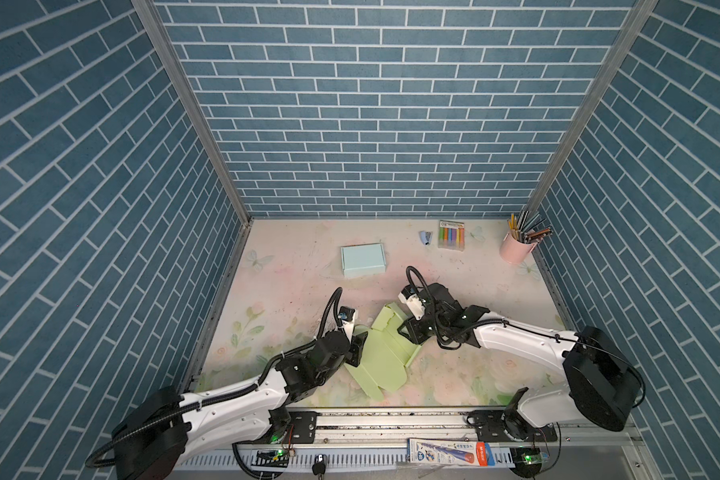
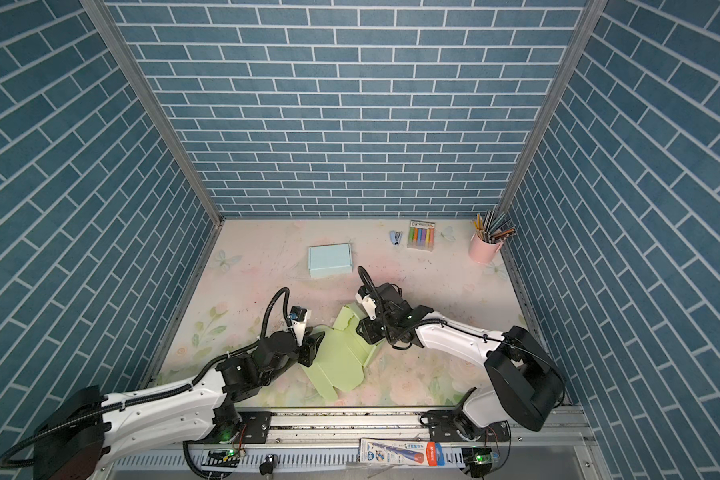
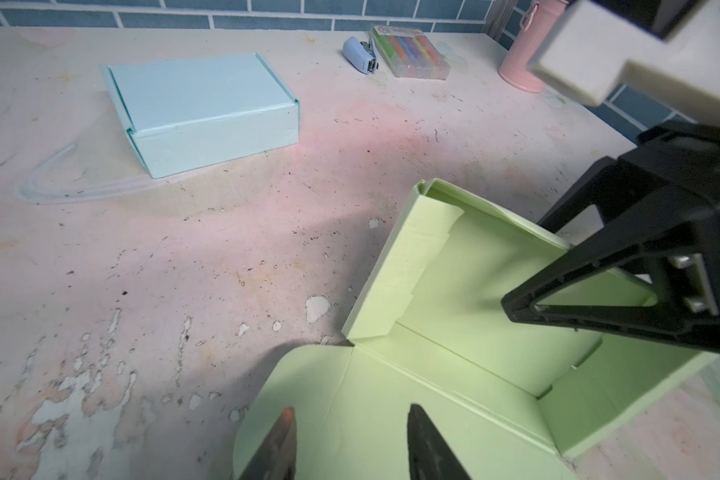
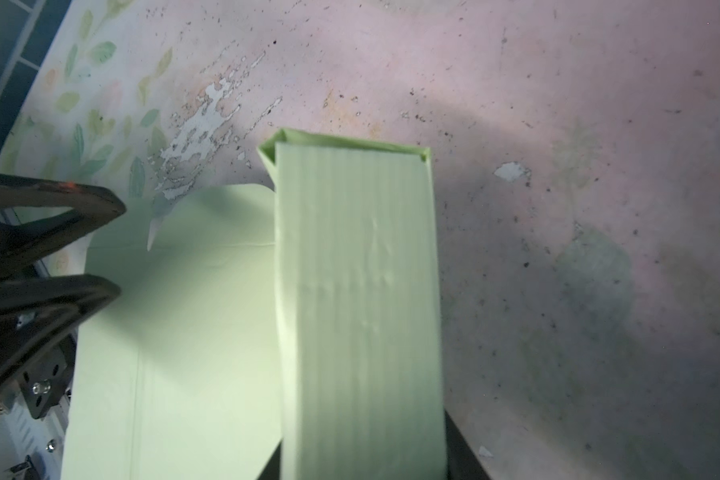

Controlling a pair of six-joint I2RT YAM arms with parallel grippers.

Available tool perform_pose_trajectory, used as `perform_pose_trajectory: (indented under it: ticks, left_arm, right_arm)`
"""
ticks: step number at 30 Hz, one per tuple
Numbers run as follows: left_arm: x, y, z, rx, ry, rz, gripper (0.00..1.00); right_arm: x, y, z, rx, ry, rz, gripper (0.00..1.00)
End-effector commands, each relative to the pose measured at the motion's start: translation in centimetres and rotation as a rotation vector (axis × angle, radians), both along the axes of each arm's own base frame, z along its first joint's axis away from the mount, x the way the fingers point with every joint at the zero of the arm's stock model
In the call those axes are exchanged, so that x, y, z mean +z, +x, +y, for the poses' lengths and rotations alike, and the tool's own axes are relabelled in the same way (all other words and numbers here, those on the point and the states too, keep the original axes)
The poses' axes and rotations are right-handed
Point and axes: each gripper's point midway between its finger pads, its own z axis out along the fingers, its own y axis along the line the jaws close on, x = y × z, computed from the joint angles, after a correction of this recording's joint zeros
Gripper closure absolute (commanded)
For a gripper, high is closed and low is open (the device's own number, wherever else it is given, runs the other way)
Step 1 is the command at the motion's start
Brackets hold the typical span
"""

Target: Fold the paper box

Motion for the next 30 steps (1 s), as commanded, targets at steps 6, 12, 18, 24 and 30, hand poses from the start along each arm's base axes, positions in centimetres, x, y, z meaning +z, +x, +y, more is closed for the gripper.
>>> perform_pose_trajectory:
  ticks: [6, 12, 18, 24, 30]
  left_arm:
    - [1.2, -0.5, 4.5, 0.162, -0.094, 0.135, 0.25]
    - [0.5, -1.3, 4.8, 0.163, -0.119, 0.191, 0.14]
    - [-0.9, -1.8, 3.4, 0.143, -0.224, 0.249, 0.12]
    - [-1.4, -2.2, 1.7, 0.102, -0.368, 0.29, 0.2]
    - [-1.9, -2.3, 0.8, 0.089, -0.392, 0.31, 0.5]
  right_arm:
    - [1.5, 0.9, -0.9, -0.055, 0.183, 0.031, 0.65]
    - [0.7, 1.1, -1.5, -0.085, 0.189, 0.039, 0.64]
    - [0.1, 1.0, -1.9, -0.114, 0.197, 0.037, 0.63]
    - [0.0, 1.1, -2.2, -0.141, 0.21, 0.027, 0.62]
    - [0.1, 1.0, -1.9, -0.127, 0.203, 0.014, 0.57]
